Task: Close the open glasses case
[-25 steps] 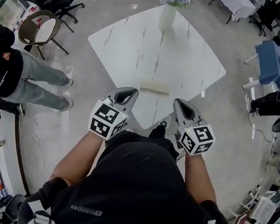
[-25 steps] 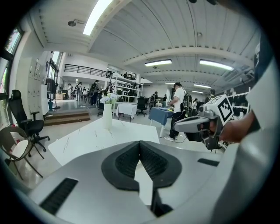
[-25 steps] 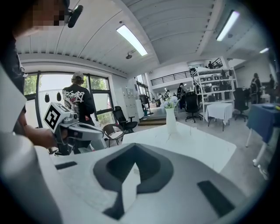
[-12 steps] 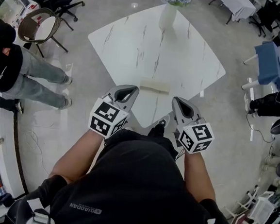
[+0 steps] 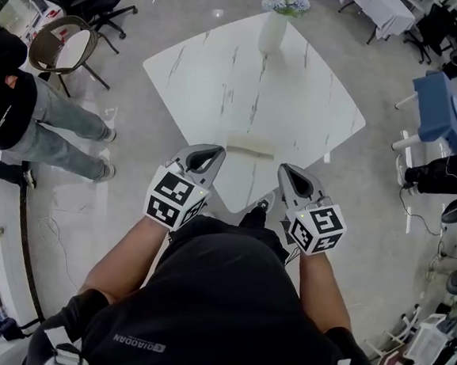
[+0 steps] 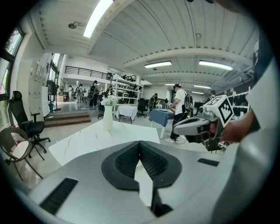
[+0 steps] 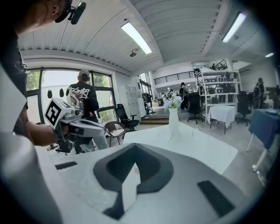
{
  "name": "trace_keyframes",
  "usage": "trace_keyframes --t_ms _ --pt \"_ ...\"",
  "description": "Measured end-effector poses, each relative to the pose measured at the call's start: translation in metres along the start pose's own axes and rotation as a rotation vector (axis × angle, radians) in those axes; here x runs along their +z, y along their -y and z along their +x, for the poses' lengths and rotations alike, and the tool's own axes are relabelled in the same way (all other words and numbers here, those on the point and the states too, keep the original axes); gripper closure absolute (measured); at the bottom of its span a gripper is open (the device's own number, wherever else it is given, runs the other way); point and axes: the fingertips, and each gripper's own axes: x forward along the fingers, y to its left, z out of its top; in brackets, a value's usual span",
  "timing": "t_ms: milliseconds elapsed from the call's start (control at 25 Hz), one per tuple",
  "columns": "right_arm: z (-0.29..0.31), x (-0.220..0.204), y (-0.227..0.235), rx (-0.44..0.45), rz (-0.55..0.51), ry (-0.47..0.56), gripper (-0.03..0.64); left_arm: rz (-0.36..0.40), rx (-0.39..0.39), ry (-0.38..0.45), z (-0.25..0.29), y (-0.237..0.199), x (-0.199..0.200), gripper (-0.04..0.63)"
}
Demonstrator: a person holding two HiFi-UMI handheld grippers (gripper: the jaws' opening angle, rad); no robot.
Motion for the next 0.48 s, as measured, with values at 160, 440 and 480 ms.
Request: trace_keyframes --t_ms 160,440,480 --pt "0.0002 -0.0025 -0.0010 0.000 0.000 -0.006 0.615 -0.002 0.001 0.002 -0.0007 0.0001 -0.0011 0.592" --pt "0.0023 -0.0003 -0.0019 -0.001 -0.009 -0.003 0.615 0.008 0.000 0.008 -0.0022 -0.0009 0.0019 0.592" --pt "0.0030 0.0001 -0.0019 -0.001 -0.012 -0.001 0.615 0.011 -0.001 0.012 -0.0021 -0.0012 0.0029 0.592"
